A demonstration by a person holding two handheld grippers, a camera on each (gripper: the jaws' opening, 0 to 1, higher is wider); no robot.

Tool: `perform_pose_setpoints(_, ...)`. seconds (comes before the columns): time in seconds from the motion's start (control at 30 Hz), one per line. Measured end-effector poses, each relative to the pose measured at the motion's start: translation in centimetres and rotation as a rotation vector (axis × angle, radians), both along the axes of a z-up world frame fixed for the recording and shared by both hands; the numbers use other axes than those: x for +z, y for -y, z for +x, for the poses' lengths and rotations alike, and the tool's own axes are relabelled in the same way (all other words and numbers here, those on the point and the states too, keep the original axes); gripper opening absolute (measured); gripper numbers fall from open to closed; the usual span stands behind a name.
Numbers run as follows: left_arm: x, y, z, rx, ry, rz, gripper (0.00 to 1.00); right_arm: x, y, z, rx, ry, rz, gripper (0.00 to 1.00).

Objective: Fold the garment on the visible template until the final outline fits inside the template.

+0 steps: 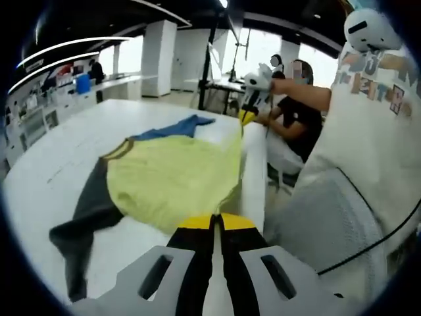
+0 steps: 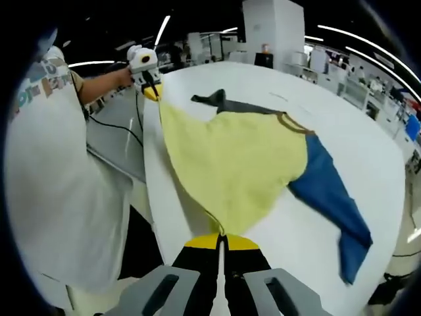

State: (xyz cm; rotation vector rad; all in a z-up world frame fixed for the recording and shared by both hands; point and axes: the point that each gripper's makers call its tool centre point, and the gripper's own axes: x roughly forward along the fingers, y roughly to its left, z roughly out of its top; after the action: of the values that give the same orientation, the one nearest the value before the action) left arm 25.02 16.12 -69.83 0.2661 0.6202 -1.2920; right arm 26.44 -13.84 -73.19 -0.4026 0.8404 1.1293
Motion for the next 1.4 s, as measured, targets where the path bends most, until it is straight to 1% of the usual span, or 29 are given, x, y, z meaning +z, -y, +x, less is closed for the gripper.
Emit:
perform_pose_setpoints(0.13,-1.5,-0.2,-1.2,-0.01,-0.021,-0.002,0.0,-1.7,-0.1,-1.7,0.022,-0.021,0.031,0.0)
perform_pose_setpoints(0.2,-2.1,-0.4,-1.6,-0.007,-0.032,-0.003,0.0,-2.5,0.1,-2.6,0.021,-0.046,0.044,0.0)
perform_pose_setpoints(0.23,-2.3,-0.5,-1.7,-0.007,-0.036,-0.004,0.0,-2.8,0.2,-2.9,0.02,-0.051,0.048,0.0)
perform_pose_setpoints(0.27,-2.5,-0.6,-1.9,-0.005,-0.042,-0.003,0.0,-3.3,0.4,-3.4,0.01,-0.07,0.055,0.0)
perform_pose_setpoints(0.33,-2.7,-0.8,-2.3,-0.001,-0.058,-0.012,0.0,-3.8,0.6,-3.9,0.01,-0.075,0.064,0.0)
perform_pose_setpoints(0.37,-2.9,-0.8,-2.5,0.002,-0.072,-0.019,0.0,-4.0,0.6,-4.2,0.001,-0.082,0.081,0.0)
perform_pose_setpoints(0.47,-3.2,-1.0,-2.9,-0.002,-0.086,-0.034,0.0,-4.3,0.7,-4.5,-0.015,-0.085,0.111,0.0)
perform_pose_setpoints(0.63,-4.2,-1.3,-3.6,-0.023,-0.088,-0.014,0.0,-4.9,0.7,-5.0,-0.026,-0.088,0.128,0.0)
perform_pose_setpoints(0.93,-6.5,-2.7,-4.4,-0.035,-0.115,0.081,0.0,-5.7,0.5,-5.5,-0.025,-0.097,0.14,0.0)
perform_pose_setpoints(1.03,-7.2,-3.1,-4.6,-0.031,-0.13,0.097,0.0,-5.8,0.5,-5.6,-0.023,-0.101,0.141,0.0)
perform_pose_setpoints(1.13,-8.3,-3.4,-5.1,-0.034,-0.156,0.122,0.0,-6.0,0.6,-5.8,-0.017,-0.11,0.136,0.0)
perform_pose_setpoints(1.2,-8.8,-3.4,-5.3,-0.032,-0.176,0.129,0.0,-6.1,0.6,-5.9,-0.015,-0.113,0.134,0.0)
perform_pose_setpoints(1.27,-9.0,-3.5,-5.4,-0.03,-0.185,0.129,0.0,-6.1,0.6,-5.9,-0.014,-0.113,0.136,0.0)
perform_pose_setpoints(1.33,-8.9,-3.5,-5.3,-0.008,-0.203,0.108,0.0,-6.1,0.6,-5.9,-0.012,-0.113,0.137,0.0)
perform_pose_setpoints(1.4,-8.9,-3.7,-5.1,0.004,-0.207,0.105,0.0,-6.1,0.7,-5.9,-0.008,-0.111,0.137,0.0)
